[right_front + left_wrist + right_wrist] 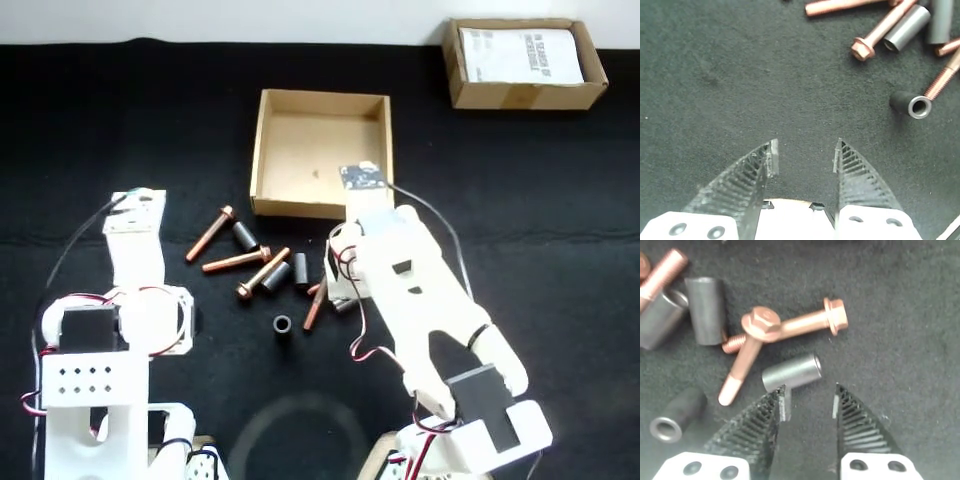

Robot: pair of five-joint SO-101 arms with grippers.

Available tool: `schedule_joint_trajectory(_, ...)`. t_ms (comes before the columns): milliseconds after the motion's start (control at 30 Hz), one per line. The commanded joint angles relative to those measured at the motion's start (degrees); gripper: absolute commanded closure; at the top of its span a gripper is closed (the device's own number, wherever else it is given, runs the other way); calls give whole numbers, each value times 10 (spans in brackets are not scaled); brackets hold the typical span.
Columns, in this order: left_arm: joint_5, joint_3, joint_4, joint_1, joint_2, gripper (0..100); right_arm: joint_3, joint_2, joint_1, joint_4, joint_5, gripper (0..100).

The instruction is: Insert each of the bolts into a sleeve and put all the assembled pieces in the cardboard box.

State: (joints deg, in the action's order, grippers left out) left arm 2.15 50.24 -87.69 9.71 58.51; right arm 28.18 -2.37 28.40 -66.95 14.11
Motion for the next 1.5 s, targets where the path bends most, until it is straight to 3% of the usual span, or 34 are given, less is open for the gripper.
schedule_joint_trajectory(0,-2,0,6,12,-1,807,1,5,-7,7,22,861)
schedule_joint_trajectory(400,-33,77,50,13,0,809,-4,80,0,14,45,861)
schedule_joint_trajectory(800,-33,76,53,20,0,808,-73,88,78,15,85,861)
schedule_joint_trajectory(1133,-83,77,56,68,0,808,-88,153,37,10,85,861)
schedule_joint_trajectory(1467,-83,101,81,68,0,808,-265,269,15,-85,86,861)
